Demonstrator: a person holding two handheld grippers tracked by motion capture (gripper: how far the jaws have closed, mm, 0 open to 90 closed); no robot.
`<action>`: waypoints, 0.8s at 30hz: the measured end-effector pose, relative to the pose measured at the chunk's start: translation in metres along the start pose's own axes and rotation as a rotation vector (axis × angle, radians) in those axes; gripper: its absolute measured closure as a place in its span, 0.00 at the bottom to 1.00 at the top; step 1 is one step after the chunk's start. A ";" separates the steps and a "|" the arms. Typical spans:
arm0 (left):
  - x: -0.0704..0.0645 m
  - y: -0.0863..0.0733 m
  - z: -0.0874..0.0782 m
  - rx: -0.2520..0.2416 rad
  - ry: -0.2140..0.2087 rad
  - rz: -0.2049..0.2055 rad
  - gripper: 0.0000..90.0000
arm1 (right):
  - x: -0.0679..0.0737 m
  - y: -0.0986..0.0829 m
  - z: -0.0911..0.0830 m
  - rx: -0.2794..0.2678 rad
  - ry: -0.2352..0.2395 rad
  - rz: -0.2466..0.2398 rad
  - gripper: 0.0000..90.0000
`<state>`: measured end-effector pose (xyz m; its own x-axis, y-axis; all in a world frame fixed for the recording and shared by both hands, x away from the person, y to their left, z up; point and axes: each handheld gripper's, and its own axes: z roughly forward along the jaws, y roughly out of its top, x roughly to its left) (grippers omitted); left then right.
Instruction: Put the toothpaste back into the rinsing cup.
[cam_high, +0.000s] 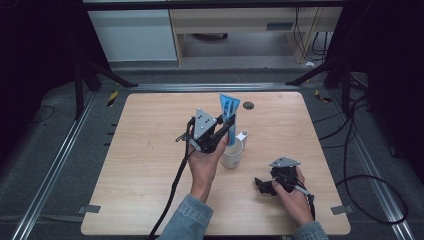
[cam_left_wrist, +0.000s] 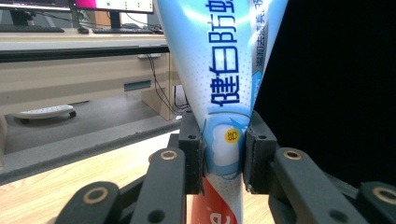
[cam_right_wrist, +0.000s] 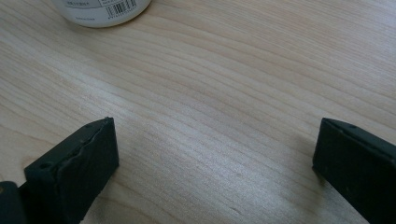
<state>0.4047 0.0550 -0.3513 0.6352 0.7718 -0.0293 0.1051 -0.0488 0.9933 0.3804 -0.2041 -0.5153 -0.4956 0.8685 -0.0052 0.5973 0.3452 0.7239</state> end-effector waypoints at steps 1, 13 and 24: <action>0.000 -0.001 0.001 -0.001 -0.004 -0.002 0.81 | 0.000 0.000 0.000 0.000 0.000 0.000 0.01; -0.004 -0.018 0.015 0.011 -0.009 0.013 0.80 | 0.000 0.000 0.000 0.001 0.000 -0.001 0.00; 0.001 -0.036 0.021 0.027 -0.007 0.019 0.81 | 0.000 0.000 0.000 0.001 0.001 0.000 0.00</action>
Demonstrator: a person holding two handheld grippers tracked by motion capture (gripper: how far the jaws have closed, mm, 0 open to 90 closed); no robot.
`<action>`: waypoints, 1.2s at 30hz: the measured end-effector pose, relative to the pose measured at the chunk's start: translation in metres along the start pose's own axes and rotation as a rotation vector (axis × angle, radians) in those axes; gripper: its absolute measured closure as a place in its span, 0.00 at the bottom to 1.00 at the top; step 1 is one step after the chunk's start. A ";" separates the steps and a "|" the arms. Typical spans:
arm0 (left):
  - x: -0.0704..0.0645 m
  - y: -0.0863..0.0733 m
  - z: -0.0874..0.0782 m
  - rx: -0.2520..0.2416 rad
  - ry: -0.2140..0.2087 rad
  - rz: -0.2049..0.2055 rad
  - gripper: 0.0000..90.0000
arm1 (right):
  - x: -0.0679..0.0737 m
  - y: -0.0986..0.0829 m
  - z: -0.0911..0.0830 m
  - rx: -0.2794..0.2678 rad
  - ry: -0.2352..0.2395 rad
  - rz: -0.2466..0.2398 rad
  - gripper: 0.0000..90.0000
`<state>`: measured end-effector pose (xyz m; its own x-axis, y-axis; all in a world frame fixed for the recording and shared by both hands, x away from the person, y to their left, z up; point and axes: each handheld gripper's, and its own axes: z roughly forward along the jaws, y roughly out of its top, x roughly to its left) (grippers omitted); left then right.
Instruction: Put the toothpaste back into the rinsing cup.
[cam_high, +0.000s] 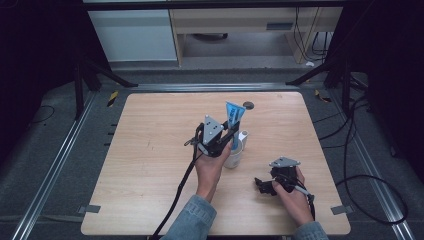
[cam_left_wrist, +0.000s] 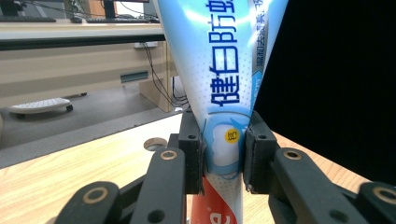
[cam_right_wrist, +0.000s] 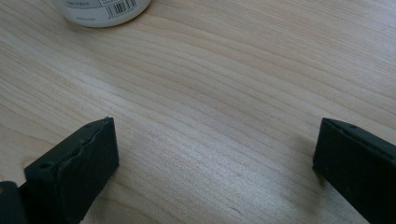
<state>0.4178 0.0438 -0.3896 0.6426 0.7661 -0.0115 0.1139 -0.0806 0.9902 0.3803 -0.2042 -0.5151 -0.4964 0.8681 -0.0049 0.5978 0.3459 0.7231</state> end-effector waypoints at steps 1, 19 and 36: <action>0.000 -0.001 0.000 0.000 0.002 -0.001 0.81 | 0.000 0.000 0.000 0.000 0.000 0.000 0.00; 0.000 -0.009 0.002 0.014 0.005 0.006 0.81 | 0.000 0.000 0.000 0.000 0.000 0.000 0.00; 0.001 -0.019 0.004 0.032 0.004 0.005 0.81 | 0.000 0.000 0.000 0.000 0.000 0.000 0.00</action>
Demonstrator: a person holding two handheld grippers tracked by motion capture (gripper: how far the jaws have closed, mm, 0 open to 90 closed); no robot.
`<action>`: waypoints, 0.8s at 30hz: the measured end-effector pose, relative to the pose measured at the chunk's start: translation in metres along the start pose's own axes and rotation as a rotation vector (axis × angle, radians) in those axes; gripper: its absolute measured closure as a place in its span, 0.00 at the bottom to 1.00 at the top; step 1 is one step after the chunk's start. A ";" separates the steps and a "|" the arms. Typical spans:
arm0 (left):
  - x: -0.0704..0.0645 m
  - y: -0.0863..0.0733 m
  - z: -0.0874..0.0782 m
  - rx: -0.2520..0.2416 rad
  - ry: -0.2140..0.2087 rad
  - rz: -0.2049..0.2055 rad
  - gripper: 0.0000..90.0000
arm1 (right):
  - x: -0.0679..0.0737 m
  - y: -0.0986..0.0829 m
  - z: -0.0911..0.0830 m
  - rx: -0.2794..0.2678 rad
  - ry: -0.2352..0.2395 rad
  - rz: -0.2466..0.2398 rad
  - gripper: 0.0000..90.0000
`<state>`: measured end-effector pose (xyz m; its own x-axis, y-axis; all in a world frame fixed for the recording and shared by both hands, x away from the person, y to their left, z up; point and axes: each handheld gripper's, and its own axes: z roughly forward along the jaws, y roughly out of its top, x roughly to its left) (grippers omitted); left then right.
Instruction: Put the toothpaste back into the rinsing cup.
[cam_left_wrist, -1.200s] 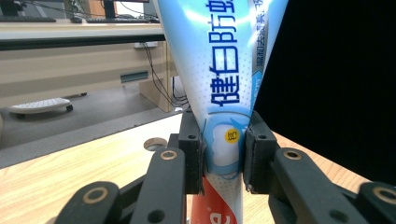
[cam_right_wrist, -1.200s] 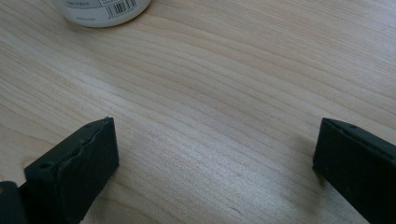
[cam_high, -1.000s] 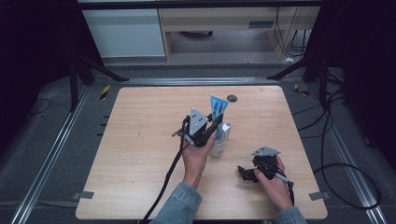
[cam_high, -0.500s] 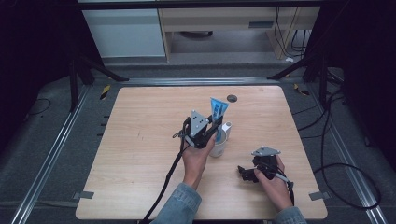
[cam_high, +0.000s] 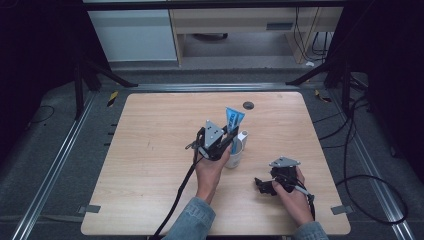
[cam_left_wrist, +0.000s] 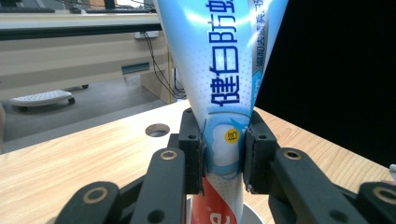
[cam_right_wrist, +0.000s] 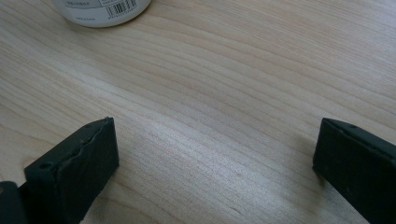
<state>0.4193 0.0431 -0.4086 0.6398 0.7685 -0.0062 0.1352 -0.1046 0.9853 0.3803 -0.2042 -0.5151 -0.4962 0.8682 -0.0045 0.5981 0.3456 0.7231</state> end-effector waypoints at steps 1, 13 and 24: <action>0.000 -0.001 0.000 0.001 0.001 -0.002 0.81 | 0.000 0.000 0.000 0.000 0.000 0.000 0.00; 0.002 -0.008 0.002 0.025 0.003 -0.002 0.80 | 0.000 0.000 0.000 0.000 0.000 0.000 0.00; 0.002 -0.011 0.004 0.061 0.005 0.020 0.80 | 0.000 0.000 0.000 0.000 0.000 0.000 0.00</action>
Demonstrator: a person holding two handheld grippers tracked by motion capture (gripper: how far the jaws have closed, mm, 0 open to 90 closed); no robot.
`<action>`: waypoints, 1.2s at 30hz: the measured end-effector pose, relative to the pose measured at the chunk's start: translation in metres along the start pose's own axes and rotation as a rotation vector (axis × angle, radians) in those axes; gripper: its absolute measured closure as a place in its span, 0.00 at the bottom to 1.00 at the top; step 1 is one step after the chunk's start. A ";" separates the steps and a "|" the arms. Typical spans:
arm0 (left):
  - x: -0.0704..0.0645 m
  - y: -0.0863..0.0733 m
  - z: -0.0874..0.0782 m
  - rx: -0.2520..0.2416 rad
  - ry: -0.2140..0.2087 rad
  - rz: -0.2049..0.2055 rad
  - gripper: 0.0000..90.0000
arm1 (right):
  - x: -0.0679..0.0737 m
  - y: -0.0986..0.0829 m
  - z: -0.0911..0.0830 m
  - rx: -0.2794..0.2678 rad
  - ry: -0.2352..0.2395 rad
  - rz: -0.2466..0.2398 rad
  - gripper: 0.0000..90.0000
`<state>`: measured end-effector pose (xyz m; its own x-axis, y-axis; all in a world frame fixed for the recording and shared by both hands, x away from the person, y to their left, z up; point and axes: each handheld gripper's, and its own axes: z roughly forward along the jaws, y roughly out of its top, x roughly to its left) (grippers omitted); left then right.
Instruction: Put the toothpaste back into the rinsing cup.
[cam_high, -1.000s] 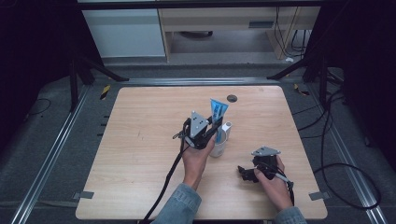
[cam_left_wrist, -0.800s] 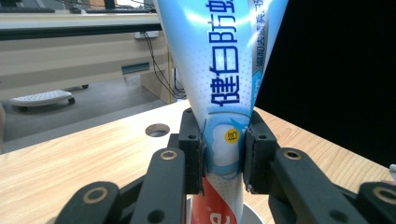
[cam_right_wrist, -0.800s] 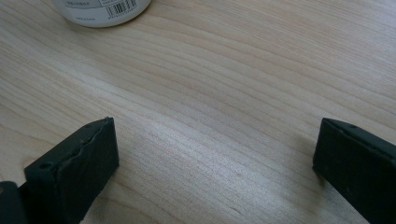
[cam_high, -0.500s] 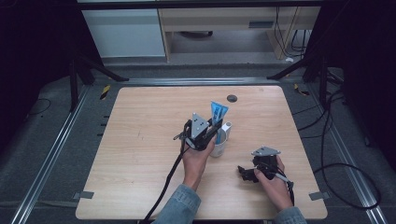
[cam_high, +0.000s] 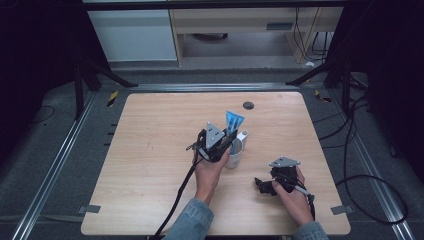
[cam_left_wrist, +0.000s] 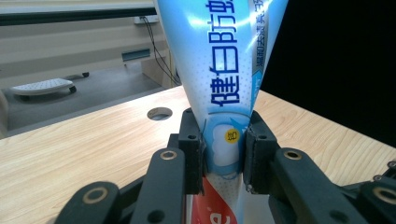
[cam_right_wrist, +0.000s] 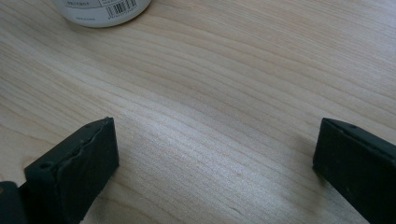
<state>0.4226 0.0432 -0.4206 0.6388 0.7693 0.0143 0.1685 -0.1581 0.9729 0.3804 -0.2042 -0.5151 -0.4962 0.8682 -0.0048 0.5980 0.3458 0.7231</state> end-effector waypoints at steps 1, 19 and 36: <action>0.000 0.000 0.000 0.005 0.000 0.002 0.80 | 0.000 0.000 0.000 0.000 0.000 0.000 0.01; 0.002 -0.008 0.004 0.063 0.011 0.032 0.80 | 0.000 0.000 0.000 -0.001 0.001 0.000 0.01; 0.000 -0.012 0.008 0.096 0.013 0.040 0.80 | 0.000 0.000 0.000 -0.001 0.000 0.000 0.00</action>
<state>0.4264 0.0402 -0.4341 0.6370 0.7688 0.0565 0.2145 -0.2471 0.9450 0.3804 -0.2042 -0.5152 -0.4962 0.8682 -0.0046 0.5972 0.3452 0.7240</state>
